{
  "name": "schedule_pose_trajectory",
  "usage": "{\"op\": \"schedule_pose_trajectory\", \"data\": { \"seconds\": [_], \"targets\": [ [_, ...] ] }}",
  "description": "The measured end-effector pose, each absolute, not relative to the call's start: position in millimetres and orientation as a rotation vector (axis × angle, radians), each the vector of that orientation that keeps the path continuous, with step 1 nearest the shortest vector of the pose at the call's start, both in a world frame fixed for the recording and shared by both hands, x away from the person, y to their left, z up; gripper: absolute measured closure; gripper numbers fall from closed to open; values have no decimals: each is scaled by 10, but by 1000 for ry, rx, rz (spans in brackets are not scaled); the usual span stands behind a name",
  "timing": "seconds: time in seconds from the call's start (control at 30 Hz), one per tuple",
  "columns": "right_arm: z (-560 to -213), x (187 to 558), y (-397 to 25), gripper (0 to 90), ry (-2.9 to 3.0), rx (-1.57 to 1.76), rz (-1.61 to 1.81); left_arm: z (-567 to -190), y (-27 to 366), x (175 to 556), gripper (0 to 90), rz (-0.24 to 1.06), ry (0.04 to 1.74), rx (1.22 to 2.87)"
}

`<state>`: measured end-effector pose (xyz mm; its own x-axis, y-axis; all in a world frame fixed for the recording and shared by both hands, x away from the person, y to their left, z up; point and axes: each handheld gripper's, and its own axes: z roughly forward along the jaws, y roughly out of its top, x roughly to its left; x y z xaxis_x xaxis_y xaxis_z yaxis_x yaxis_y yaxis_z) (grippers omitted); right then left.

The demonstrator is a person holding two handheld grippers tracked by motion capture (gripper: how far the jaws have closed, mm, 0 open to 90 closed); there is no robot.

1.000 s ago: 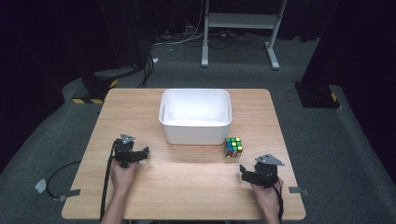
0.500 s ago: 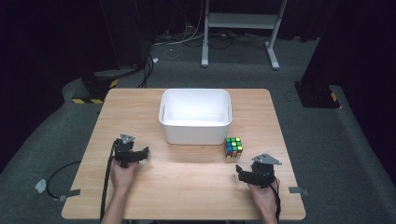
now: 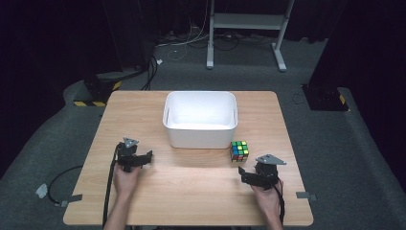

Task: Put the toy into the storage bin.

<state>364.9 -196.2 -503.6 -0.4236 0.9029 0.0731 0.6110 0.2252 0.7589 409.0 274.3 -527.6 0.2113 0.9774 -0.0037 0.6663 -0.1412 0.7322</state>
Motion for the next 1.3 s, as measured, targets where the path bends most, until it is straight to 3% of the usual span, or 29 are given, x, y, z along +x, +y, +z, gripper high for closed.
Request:
{"op": "schedule_pose_trajectory", "data": {
  "seconds": [1.3],
  "targets": [
    [-4869,3896,-1749,100,2118,1315,1021,-5275,2746,4090,170,657,1518,1885]
  ]
}}
